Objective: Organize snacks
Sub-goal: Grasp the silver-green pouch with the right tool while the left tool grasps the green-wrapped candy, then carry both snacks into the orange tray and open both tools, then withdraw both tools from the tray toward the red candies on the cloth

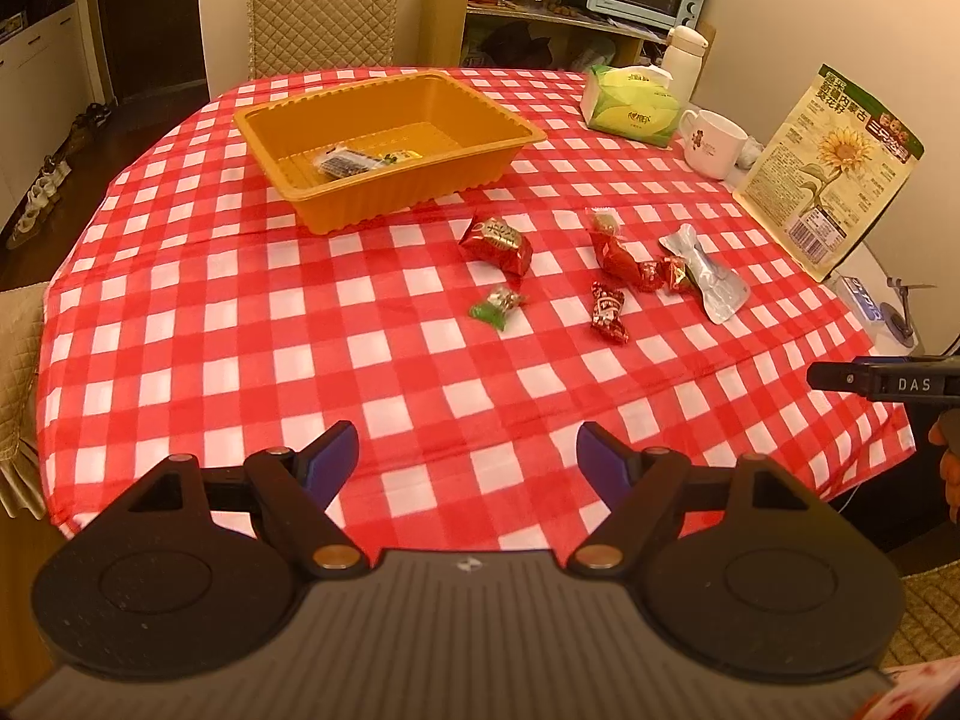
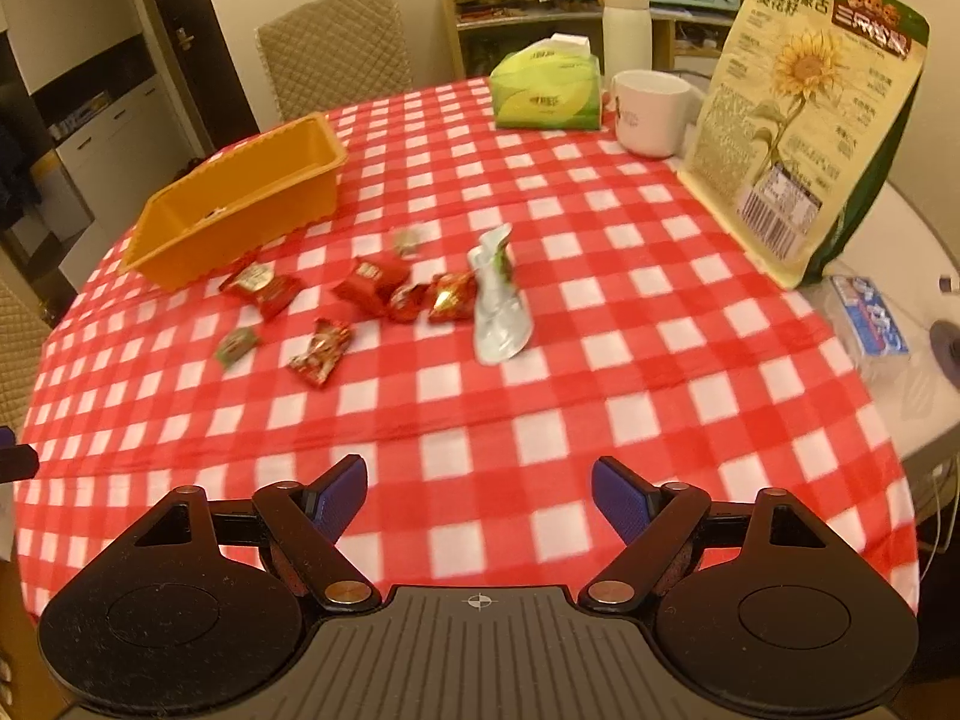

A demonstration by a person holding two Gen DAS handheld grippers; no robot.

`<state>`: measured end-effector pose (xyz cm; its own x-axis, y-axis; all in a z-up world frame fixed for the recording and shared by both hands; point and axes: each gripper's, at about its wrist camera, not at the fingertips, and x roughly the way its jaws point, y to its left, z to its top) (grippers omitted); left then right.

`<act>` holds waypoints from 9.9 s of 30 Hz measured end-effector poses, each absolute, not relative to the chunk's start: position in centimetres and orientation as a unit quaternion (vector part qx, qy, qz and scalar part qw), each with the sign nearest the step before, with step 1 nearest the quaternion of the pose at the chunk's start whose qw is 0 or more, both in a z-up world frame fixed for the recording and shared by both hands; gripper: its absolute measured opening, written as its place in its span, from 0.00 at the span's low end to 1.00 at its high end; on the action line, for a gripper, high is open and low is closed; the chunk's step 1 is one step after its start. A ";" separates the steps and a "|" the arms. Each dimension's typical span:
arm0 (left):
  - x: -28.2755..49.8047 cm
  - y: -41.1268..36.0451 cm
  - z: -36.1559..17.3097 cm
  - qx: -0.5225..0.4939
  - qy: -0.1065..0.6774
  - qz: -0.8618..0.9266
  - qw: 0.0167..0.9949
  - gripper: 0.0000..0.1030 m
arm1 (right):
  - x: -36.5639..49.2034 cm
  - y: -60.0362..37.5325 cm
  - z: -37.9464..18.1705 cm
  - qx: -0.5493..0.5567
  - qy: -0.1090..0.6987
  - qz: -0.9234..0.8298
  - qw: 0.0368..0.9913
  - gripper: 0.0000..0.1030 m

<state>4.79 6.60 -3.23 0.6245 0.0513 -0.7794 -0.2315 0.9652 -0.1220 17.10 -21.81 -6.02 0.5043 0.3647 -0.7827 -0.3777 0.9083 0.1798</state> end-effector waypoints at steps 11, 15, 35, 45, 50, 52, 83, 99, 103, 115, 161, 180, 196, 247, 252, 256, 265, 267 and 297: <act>8.6 6.4 -4.2 -0.098 0.429 0.098 0.893 0.75 | 22.9 -22.0 -7.3 -0.038 0.424 0.247 0.870 0.51; 9.5 6.6 -4.5 -0.099 0.430 0.110 0.891 0.75 | 25.4 -21.5 -8.1 -0.040 0.423 0.255 0.869 0.43; 12.0 7.9 -5.7 -0.107 0.444 0.165 0.874 0.74 | 33.6 -18.4 -12.1 -0.025 0.455 0.281 0.845 0.25; 13.6 7.6 -6.4 -0.104 0.451 0.159 0.872 0.74 | 34.4 -18.1 -13.2 -0.002 0.469 0.289 0.834 0.24; 14.5 7.3 -6.8 -0.097 0.455 0.151 0.872 0.73 | 34.4 -18.1 -13.3 0.005 0.467 0.287 0.836 0.22; 14.9 7.2 -7.0 -0.092 0.457 0.148 0.872 0.72 | 34.4 -18.3 -13.2 0.003 0.466 0.287 0.837 0.22; 23.5 4.9 -12.7 0.017 0.491 0.044 0.870 0.23 | 34.4 -24.7 -11.0 0.049 0.453 0.242 0.857 0.22; 21.2 6.3 -9.5 -0.017 0.463 0.083 0.882 0.18 | 35.1 -22.1 -9.4 0.039 0.437 0.289 0.851 0.22; 20.2 7.8 -7.7 -0.034 0.447 0.105 0.888 0.18 | 35.7 -20.2 -8.6 0.035 0.430 0.316 0.845 0.22; 20.0 13.2 -2.3 -0.058 0.391 0.172 0.902 0.18 | 38.5 -11.4 -5.2 0.019 0.394 0.414 0.820 0.22; 29.2 22.1 -3.9 -0.090 0.400 0.233 0.882 0.18 | 46.6 8.3 -9.8 -0.035 0.409 0.434 0.802 0.22; 29.7 22.3 -3.3 -0.093 0.391 0.248 0.881 0.32 | 45.8 4.7 -7.7 -0.017 0.400 0.449 0.799 0.23; 23.2 19.8 -0.3 -0.107 0.365 0.246 0.892 0.59 | 41.0 0.2 -4.6 -0.009 0.362 0.444 0.820 0.74; -0.5 8.3 0.3 -0.096 0.413 0.089 0.901 0.73 | 12.5 -17.6 -1.8 0.033 0.417 0.277 0.865 0.80; -1.3 7.9 -0.4 -0.096 0.421 0.083 0.898 0.73 | 11.0 -17.8 -2.6 0.031 0.432 0.271 0.860 0.80; -1.7 7.7 -0.9 -0.097 0.427 0.079 0.895 0.73 | 10.1 -17.9 -3.5 0.029 0.445 0.268 0.854 0.80; -1.9 7.7 -1.7 -0.102 0.434 0.079 0.892 0.73 | 9.5 -17.7 -4.6 0.024 0.462 0.265 0.846 0.80; -1.8 7.7 -1.8 -0.103 0.434 0.078 0.892 0.72 | 9.6 -17.7 -4.9 0.023 0.465 0.266 0.844 0.80; 7.3 5.0 -3.5 -0.101 0.434 0.080 0.892 0.68 | 18.4 -21.4 -7.4 0.011 0.470 0.237 0.850 0.68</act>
